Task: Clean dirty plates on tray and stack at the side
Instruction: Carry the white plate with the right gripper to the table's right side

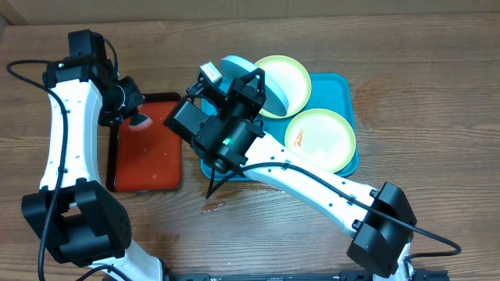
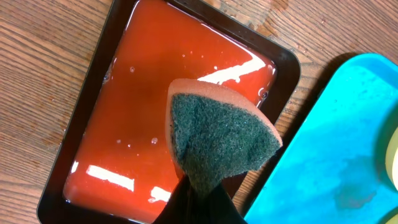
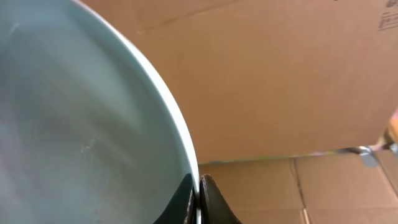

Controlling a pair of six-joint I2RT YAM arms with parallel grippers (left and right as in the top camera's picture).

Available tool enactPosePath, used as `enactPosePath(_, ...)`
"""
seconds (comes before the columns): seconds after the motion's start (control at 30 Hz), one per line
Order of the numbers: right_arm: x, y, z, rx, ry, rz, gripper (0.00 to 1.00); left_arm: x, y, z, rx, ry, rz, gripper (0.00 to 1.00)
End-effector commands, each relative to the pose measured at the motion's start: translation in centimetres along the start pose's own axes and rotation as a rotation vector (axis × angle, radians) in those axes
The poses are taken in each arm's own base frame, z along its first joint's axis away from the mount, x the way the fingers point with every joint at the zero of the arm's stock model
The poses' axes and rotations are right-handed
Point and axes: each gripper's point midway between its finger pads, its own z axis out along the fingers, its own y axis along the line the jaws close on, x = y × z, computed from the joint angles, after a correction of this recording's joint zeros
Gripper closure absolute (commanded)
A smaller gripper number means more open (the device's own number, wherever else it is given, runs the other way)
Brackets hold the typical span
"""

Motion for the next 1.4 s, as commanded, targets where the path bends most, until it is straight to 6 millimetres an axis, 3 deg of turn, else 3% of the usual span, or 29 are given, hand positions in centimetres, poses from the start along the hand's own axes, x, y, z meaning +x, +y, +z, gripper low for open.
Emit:
enactPosePath(0.0, -0.1, 1.8, 0.1, -0.243, -0.013, 0.207, 0.96, -0.1, 0.0, -0.5, 0.007, -0.012, -0.009, 0.96)
enactPosePath(0.07, 0.5, 4.8, 0.6, -0.428, 0.006, 0.179, 0.96, -0.1, 0.0, -0.5, 0.007, -0.012, -0.009, 0.96)
enactPosePath(0.1, 1.1, 5.1, 1.2, -0.463, 0.030, 0.173, 0.96, -0.1, 0.0, -0.5, 0.007, -0.012, -0.009, 0.96)
enactPosePath(0.17, 2.0, 3.7, 2.6, -0.416, 0.072, 0.231, 0.96, -0.1, 0.0, -0.5, 0.007, -0.012, -0.009, 0.96)
enactPosePath(0.23, 2.6, 1.9, 4.7, -0.395, 0.113, 0.399, 0.96, -0.1, 0.0, -0.5, 0.007, -0.013, -0.009, 0.96)
enactPosePath(0.33, 3.7, 1.6, 7.0, -0.535, 0.175, 0.574, 0.96, -0.1, 0.0, -0.5, 0.007, -0.012, -0.009, 0.96)
enactPosePath(0.4, 5.3, 2.8, 9.2, -0.772, 0.241, 0.670, 0.96, -0.1, 0.0, -0.5, 0.007, -0.012, -0.009, 0.96)
enactPosePath(0.53, 9.1, 3.8, 12.7, -1.051, 0.369, 0.834, 0.96, -0.1, 0.0, -0.5, 0.007, -0.013, -0.009, 0.96)
enactPosePath(0.6, 12.7, 3.5, 15.4, -1.123, 0.466, 0.940, 0.96, -0.2, 0.0, -0.5, 0.007, -0.014, -0.009, 0.96)
enactPosePath(0.7, 18.3, 2.9, 19.4, -1.083, 0.598, 1.046, 0.96, -0.2, 0.0, -0.5, 0.008, -0.016, -0.008, 0.96)
enactPosePath(0.87, 26.5, 2.4, 24.2, -0.990, 0.779, 1.229, 0.96, -0.2, -0.1, -0.5, 0.008, -0.016, -0.008, 0.96)
enactPosePath(0.9, 29.7, 2.7, 25.6, -0.949, 0.858, 1.300, 0.96, -0.2, -0.1, -0.5, 0.008, -0.017, -0.008, 0.96)
enactPosePath(0.93, 31.2, 3.0, 26.2, -0.938, 0.890, 1.322, 0.96, -0.2, -0.1, -0.5, 0.009, -0.017, -0.008, 0.96)
enactPosePath(1.2, 38.0, 5.7, 28.6, -0.859, 1.037, 1.358, 0.96, -0.3, -0.1, -0.5, 0.009, -0.020, -0.008, 0.96)
enactPosePath(1.33, 39.1, 7.0, 28.8, -0.868, 1.074, 1.349, 0.96, -0.4, -0.1, -0.5, 0.010, -0.023, -0.008, 0.96)
enactPosePath(1.37, 39.1, 7.1, 28.8, -0.874, 1.072, 1.340, 0.90, -0.4, -0.2, -0.4, 0.011, -0.024, -0.006, 0.96)
